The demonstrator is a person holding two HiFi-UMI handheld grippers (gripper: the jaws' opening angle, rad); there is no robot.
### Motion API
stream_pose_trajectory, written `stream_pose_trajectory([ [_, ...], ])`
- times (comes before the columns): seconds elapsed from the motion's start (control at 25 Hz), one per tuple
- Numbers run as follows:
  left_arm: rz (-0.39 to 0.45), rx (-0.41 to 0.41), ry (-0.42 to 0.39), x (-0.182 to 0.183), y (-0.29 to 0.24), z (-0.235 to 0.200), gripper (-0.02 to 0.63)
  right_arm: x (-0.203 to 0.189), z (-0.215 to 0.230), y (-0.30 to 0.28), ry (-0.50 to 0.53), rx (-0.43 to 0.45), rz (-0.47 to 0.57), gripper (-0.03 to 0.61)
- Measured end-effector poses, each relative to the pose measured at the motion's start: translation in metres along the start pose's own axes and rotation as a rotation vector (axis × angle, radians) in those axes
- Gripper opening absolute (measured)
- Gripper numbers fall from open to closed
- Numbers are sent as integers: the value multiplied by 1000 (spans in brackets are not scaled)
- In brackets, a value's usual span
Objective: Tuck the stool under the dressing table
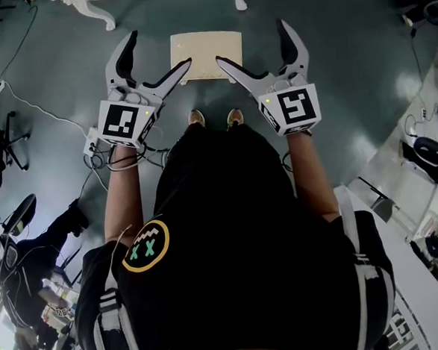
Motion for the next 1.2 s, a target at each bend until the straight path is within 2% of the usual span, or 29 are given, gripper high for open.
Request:
stream_pose_trajectory([
  [0.28,-34,11,27,-13,0,3,488,-15,3,2,-20,2,-36,578],
  [0.6,-86,-7,62,-62,-6,9,488,-66,1,-5,-43,8,-95,578],
  [0.96,-163,-7,126,-136,-11,21,488,-139,-4,-7,-78,-2,-180,578],
  [1.2,-297,13,273,-232,-18,16,488,-232,-6,-27,-144,10,-331,578],
])
Point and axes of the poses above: the fingertips, and each gripper's own axes: y backward along the fingers, z to its right, x out of its top, the point moved 1 cm from there along y, backward along the fingers, and after that the axes turned 2 degrees about -x, right-handed, at the moved point
